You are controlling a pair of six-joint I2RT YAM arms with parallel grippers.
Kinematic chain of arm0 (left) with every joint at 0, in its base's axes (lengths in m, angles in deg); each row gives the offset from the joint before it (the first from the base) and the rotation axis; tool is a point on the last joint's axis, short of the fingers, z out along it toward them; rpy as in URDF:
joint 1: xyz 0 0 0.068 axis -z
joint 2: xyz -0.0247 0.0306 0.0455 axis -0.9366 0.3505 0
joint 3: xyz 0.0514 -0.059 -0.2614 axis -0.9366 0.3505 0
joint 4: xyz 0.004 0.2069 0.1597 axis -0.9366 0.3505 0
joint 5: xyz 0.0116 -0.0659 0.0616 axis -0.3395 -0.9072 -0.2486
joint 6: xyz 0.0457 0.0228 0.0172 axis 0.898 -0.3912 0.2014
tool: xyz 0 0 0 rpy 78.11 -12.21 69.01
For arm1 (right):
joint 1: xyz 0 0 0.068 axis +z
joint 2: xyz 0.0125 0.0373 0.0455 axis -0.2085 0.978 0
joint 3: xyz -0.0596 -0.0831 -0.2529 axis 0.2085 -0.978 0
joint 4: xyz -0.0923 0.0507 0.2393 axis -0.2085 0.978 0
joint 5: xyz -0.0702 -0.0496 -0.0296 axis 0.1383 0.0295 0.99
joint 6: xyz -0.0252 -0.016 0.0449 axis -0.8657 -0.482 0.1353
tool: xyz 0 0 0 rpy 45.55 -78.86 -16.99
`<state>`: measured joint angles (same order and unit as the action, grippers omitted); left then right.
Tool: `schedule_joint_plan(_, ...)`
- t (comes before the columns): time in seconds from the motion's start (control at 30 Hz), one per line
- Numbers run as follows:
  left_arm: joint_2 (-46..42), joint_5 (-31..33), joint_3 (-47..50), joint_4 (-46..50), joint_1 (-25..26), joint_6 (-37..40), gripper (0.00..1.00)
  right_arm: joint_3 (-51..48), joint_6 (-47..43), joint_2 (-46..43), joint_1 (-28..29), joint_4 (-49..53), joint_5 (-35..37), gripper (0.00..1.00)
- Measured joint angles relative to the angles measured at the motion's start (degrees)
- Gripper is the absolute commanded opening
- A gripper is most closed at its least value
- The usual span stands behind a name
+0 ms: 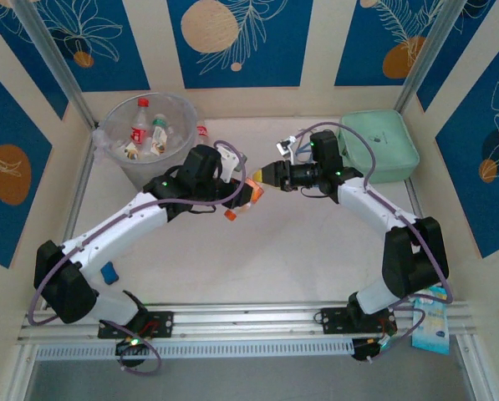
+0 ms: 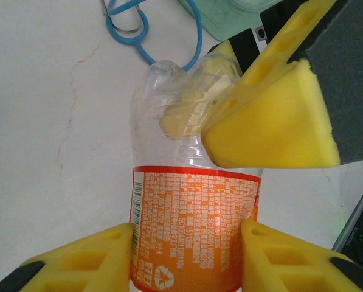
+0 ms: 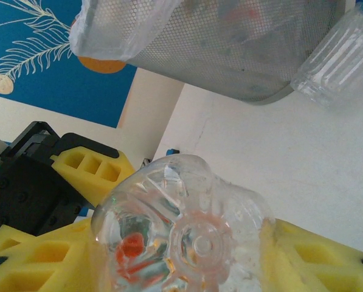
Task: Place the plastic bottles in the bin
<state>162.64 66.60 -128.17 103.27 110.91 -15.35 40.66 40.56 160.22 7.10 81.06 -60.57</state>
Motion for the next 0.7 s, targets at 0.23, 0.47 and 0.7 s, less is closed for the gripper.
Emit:
schedule_joint_plan(0.23,0.13,1.25,-0.72,0.35,-0.17,0.04,0.25,0.98,-2.25,-2.32,-3.08,6.4,2.25,0.9)
schedule_joint_plan(0.47,5.33,1.38,-13.81,5.11,-2.78,2.08,0.23,-0.31,-1.27,-10.99,-10.19,8.57,7.58,0.95)
schedule_joint_plan(0.7,12.09,0.76,-34.62,12.92,-11.96,4.92,0.17,-5.25,-0.81,-15.54,-11.13,9.94,13.75,0.94)
